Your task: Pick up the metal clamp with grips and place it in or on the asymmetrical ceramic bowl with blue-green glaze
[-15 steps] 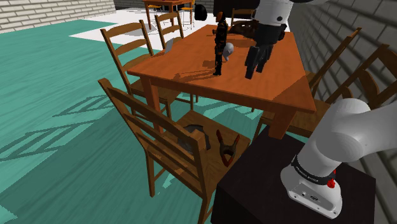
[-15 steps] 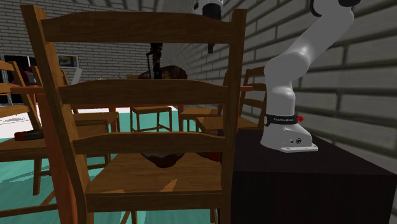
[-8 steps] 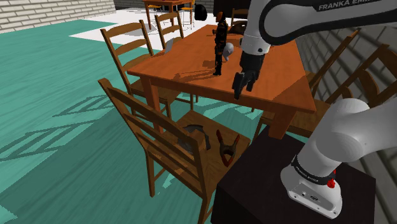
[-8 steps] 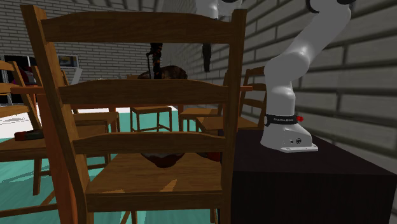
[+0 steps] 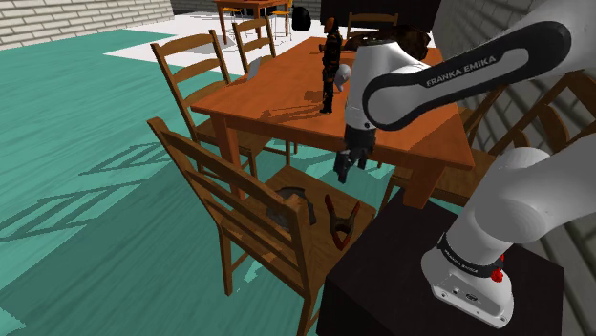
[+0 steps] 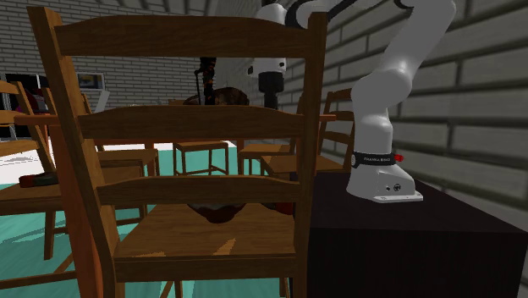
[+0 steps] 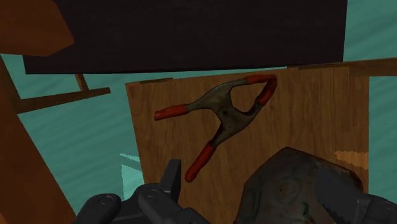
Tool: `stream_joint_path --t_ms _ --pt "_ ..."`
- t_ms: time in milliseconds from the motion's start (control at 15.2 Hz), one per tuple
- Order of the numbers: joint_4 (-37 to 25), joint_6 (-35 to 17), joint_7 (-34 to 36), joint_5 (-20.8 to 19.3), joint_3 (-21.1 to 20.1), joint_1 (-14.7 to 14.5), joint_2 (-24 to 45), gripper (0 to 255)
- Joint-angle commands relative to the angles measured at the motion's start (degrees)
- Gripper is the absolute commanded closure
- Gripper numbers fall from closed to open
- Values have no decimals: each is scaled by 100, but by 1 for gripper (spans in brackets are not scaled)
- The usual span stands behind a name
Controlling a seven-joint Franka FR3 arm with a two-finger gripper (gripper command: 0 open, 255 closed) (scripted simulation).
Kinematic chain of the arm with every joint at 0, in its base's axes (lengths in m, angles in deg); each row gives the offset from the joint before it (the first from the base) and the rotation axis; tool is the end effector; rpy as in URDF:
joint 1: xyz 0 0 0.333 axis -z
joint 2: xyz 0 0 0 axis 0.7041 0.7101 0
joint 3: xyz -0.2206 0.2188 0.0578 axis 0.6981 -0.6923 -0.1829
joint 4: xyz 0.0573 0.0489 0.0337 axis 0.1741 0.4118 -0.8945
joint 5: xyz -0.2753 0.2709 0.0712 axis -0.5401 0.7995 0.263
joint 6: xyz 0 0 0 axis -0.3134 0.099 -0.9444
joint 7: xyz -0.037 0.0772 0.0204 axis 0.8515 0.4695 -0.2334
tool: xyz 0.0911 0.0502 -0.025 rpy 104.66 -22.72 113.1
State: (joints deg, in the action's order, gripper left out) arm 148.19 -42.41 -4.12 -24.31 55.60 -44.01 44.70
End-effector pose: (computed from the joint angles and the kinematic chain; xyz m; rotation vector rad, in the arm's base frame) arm 0.3306 0.0534 0.3734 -3.1049 0.0982 0.0449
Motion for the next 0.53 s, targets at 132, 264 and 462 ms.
stream_joint_path --t_ms 132,264,462 --pt "194 -1034 314 29 -291 31 879 0" --pt "242 -1544 496 -9 -434 75 1375 0" --pt "238 -2307 850 -198 -650 198 2198 0"
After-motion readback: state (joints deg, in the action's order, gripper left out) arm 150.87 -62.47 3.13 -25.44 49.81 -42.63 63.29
